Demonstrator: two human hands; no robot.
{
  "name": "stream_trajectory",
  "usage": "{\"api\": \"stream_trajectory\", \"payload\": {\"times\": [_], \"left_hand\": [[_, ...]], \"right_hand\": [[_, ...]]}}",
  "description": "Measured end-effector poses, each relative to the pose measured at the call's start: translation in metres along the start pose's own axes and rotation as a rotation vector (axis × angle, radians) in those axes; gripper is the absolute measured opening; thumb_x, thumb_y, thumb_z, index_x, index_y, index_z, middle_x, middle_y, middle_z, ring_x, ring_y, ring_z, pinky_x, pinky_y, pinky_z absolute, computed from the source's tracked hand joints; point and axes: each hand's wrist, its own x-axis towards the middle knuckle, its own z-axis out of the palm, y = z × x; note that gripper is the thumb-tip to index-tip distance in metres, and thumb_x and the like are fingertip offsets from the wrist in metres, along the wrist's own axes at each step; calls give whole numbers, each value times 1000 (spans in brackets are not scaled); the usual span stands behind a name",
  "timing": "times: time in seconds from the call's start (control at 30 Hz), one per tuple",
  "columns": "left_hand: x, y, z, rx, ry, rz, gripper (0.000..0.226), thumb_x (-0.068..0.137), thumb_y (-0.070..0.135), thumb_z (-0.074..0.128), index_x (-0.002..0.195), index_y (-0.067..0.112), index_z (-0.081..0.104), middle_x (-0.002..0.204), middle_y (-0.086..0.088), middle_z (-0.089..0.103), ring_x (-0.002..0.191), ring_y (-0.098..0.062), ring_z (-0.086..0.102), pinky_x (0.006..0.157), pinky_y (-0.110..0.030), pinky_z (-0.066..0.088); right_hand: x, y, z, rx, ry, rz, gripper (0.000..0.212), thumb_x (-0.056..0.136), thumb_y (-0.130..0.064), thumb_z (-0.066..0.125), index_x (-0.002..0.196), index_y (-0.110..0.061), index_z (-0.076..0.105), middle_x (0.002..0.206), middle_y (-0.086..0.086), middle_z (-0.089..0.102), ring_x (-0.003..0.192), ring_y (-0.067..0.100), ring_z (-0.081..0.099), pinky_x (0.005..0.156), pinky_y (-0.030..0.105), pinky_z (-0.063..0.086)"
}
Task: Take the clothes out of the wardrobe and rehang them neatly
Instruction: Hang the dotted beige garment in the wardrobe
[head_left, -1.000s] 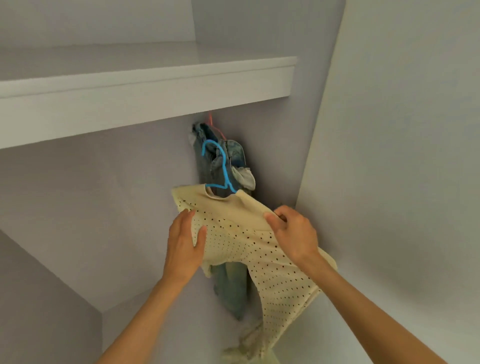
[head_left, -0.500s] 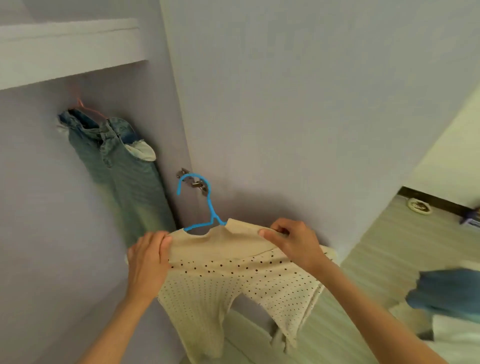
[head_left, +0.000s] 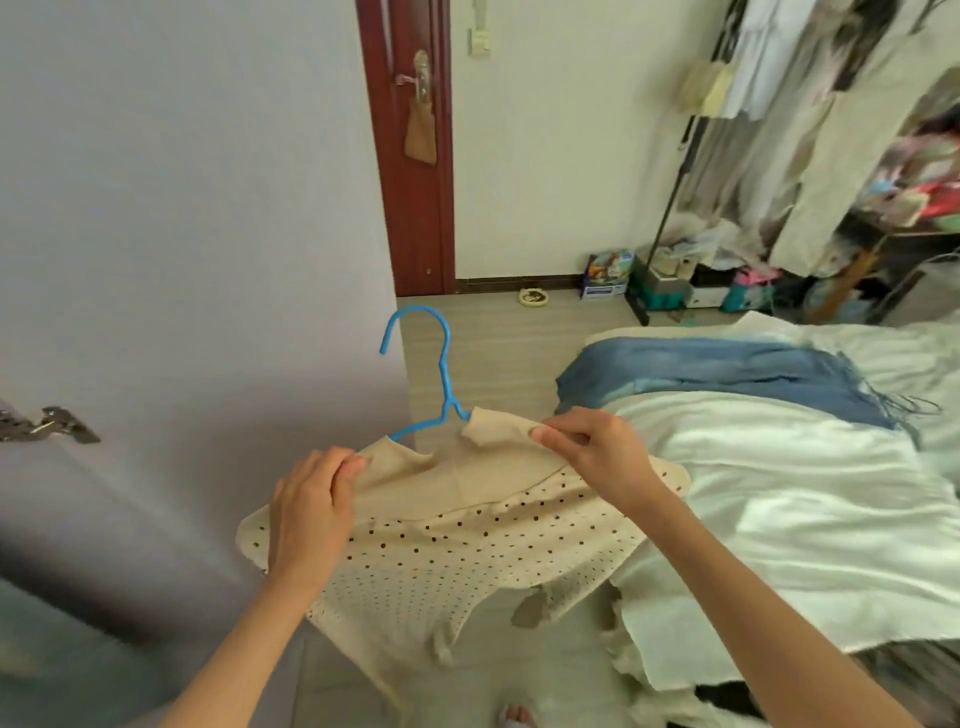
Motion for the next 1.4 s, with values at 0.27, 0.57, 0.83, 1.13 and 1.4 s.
{"api": "stream_trajectory", "payload": {"times": [0.27,0.57,0.83,1.13,1.4], "left_hand": [[20,107,53,-56,-28,263,18,92,21,54,80,13,64,70,8,54,66,-22,52,68,-36,37],[73,261,125,-143,-4,541,22,92,30,51,87,14,67,81,5,56,78,-14,40,72,-26,17],[100,378,185,-279,-72,684,21,92,31,54,88,13,66,88,-4,61,89,-27,50,79,-32,24],[166,501,275,-492,-251,897,21,91,31,54,87,12,64,84,3,56,86,-19,49,78,-31,27],[205,592,356,-620,-400,1091,18,93,29,53,89,14,62,83,0,58,81,-18,48,76,-37,38]], "right_hand": [[-49,61,-79,30,412,127,15,80,-25,71,82,-10,72,72,-3,57,69,9,54,65,23,44],[-88,114,-188,-83,731,199,13,86,-18,66,81,-6,69,65,-12,46,67,-2,49,62,7,35],[-101,147,-263,-33,976,380,10,86,-24,64,82,-16,68,82,1,62,74,9,53,66,14,39],[-73,190,-346,-157,1191,541,13,86,-28,63,84,-17,69,91,-1,66,79,8,56,66,8,39],[-52,220,-394,-316,1371,652,19,86,-31,63,85,-13,69,88,-3,64,78,8,57,71,22,46]]}}
